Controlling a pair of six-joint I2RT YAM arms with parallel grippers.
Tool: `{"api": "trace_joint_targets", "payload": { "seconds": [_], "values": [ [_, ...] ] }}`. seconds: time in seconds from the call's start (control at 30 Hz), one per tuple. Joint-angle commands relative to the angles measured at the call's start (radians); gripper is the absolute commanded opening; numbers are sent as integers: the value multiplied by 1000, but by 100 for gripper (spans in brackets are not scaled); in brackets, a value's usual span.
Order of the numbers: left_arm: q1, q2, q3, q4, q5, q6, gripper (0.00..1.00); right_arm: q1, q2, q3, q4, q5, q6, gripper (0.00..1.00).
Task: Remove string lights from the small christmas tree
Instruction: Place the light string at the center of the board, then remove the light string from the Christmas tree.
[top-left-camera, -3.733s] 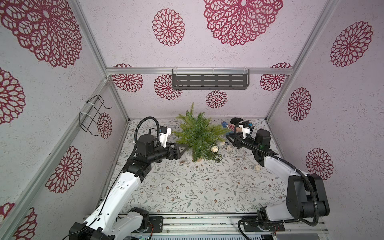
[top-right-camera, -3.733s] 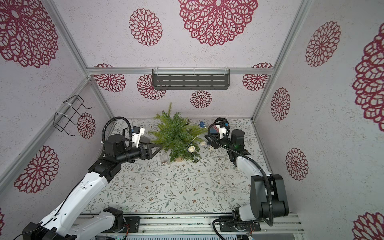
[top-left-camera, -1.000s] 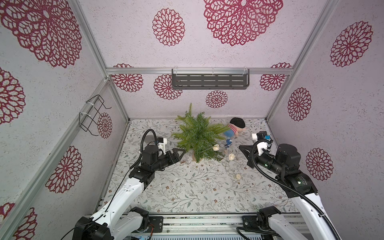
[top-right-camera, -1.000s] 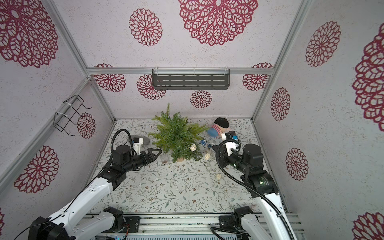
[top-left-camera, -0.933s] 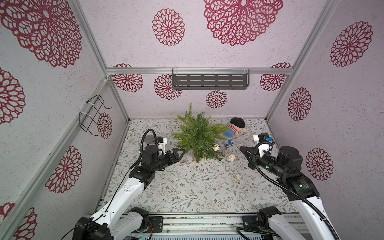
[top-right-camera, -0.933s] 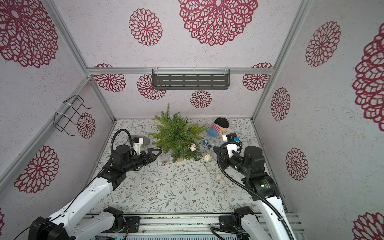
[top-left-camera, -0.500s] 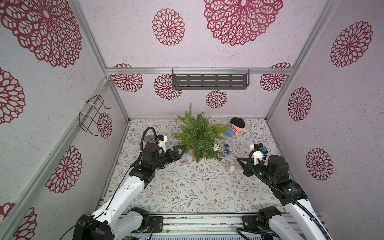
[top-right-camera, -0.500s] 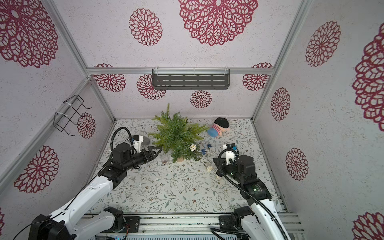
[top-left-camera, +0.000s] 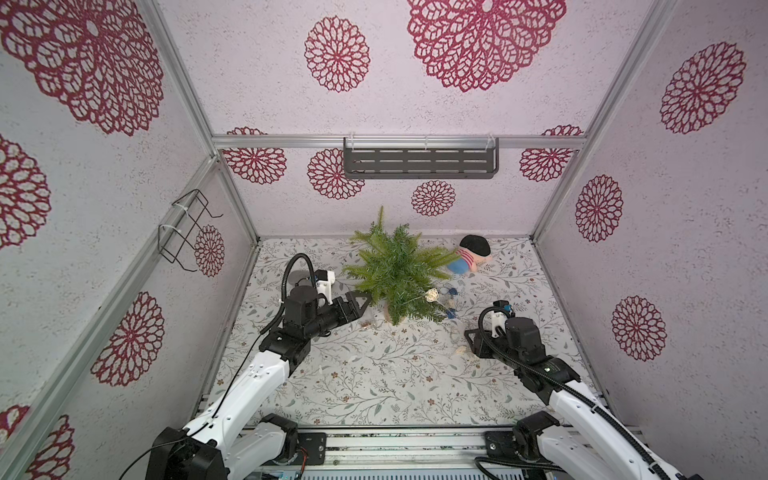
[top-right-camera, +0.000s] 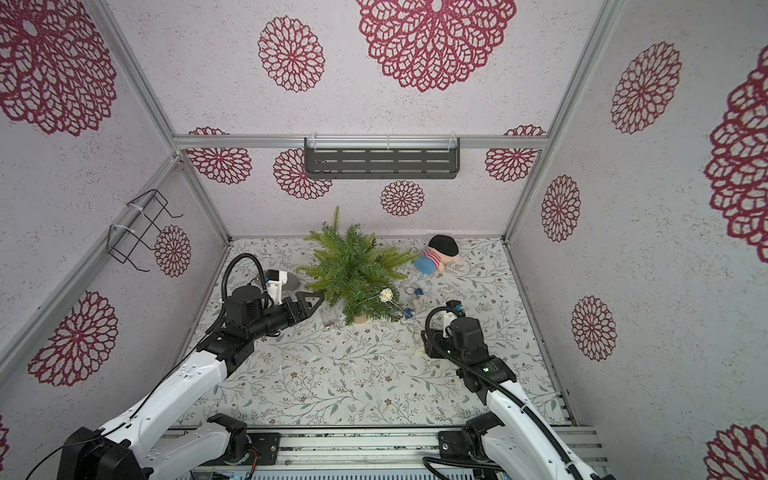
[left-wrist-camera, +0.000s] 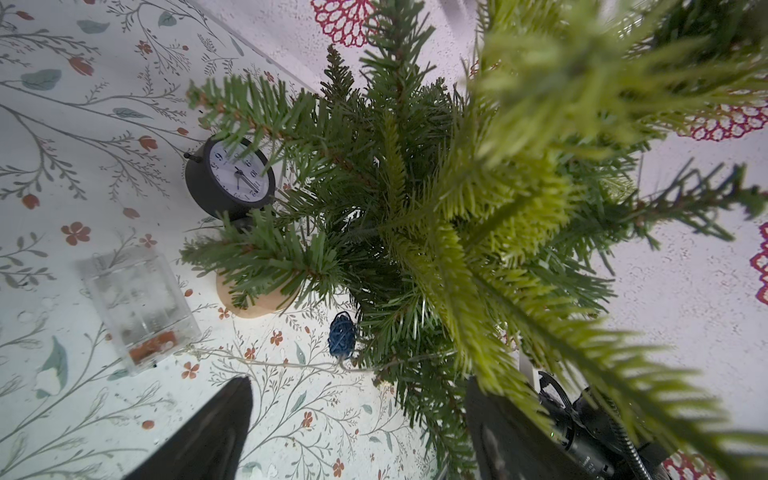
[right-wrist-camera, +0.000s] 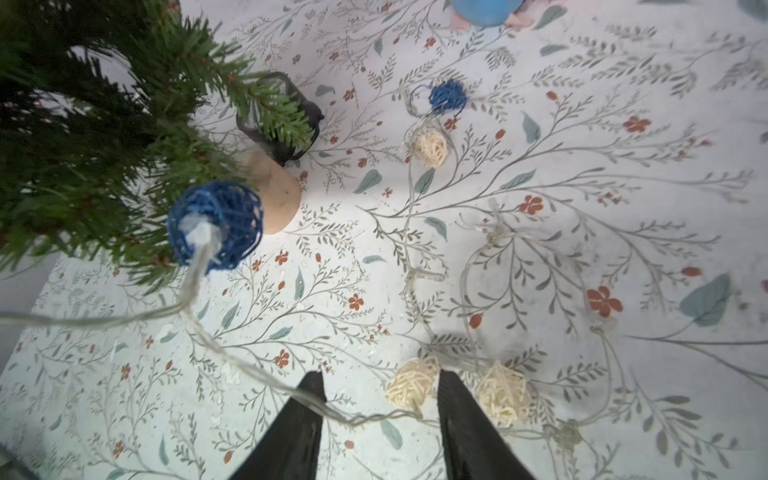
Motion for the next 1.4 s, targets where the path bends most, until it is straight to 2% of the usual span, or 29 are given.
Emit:
{"api": "trace_joint_targets", "payload": {
  "seconds": [0.0, 0.13, 0.33, 0.43, 0.57, 0.77, 0.93, 1.17, 1.37],
  "values": [
    [-4, 5, 36, -3, 9, 21, 85, 13, -14, 80, -21, 46, -31, 61],
    [-5, 10, 39, -9, 10, 28, 86, 31, -6, 182, -110, -17, -111, 72],
    [-4, 13, 45, -16, 3, 36, 86, 39, 67, 336, -211, -124, -218, 74],
    [-4, 12, 48, -18, 4, 40, 86, 39, 93, 360, -184, -172, -247, 75],
    [-4, 17, 57, -30, 16, 47, 86, 53, 166, 371, -67, -305, -240, 67],
    [-6, -7, 60, -62, 32, 62, 85, 106, 252, 375, 33, -371, -244, 51],
    [-6, -18, 56, -82, 29, 70, 85, 136, 276, 374, 91, -365, -234, 44],
    [-8, -22, 54, -74, 29, 58, 85, 141, 313, 405, 100, -340, -240, 21],
    [-17, -35, 59, -77, 24, 46, 84, 145, 289, 421, 54, -347, -259, 3]
  ]
}}
